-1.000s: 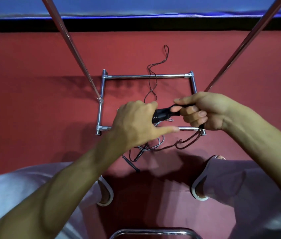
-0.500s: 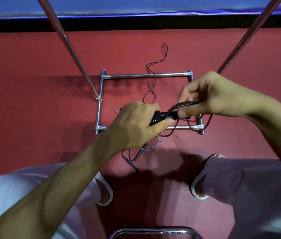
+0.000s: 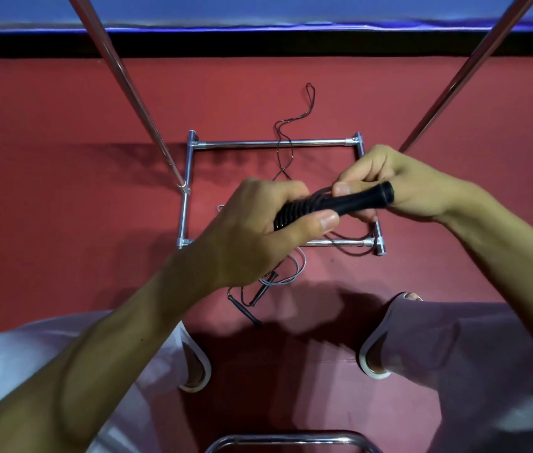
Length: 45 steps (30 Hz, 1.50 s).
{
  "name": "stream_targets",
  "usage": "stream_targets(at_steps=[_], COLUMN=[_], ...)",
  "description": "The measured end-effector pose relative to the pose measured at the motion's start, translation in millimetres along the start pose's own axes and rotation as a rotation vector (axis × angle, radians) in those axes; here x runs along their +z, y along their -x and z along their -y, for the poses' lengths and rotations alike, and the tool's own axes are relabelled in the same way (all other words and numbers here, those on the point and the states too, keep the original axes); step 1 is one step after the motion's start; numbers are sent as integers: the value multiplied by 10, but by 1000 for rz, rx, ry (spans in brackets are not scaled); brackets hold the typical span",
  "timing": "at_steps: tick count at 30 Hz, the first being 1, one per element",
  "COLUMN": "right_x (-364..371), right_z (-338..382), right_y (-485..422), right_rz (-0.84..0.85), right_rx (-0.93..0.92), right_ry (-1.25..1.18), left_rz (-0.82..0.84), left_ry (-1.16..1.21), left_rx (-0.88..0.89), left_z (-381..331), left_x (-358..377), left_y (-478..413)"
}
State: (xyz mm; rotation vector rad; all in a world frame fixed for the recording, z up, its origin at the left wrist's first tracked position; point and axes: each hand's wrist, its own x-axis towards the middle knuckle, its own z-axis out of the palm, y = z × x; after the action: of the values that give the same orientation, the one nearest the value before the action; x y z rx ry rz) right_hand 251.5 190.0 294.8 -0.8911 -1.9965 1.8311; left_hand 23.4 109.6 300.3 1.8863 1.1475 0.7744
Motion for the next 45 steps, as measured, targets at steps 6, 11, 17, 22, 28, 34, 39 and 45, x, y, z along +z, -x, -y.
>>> stream_targets(at_steps=[6,11,17,22,28,34,39,45], right_x=[457,797,736,579,344,190,-9,61], right_z=[-251,-342,-170,-96,-77,172,289,174], right_y=[-212,-277,-284,-241,-70,54,84,38], right_rz=[80,182,20,-405,-750,-456,-133,-278], right_rx=[261,386,462,353,-177,168,518,329], right_ry=[-797,-1270,-804,-264,701,-4,-639,-15], left_rz=[-217,-249,-300,-485,-559,-499,-463,-452], left_ry=[-204,-466,-464,-185,217,381,287,270], left_rx=[48,122,172,-45,-264,-372,-231,-270], left_z=[75,212,232,263,345,278,182,258], left_x=[-37,-22,14,-137,-169,-201,-188,-110], left_y=[14,23,52,-90,-190,-205,-186,-185])
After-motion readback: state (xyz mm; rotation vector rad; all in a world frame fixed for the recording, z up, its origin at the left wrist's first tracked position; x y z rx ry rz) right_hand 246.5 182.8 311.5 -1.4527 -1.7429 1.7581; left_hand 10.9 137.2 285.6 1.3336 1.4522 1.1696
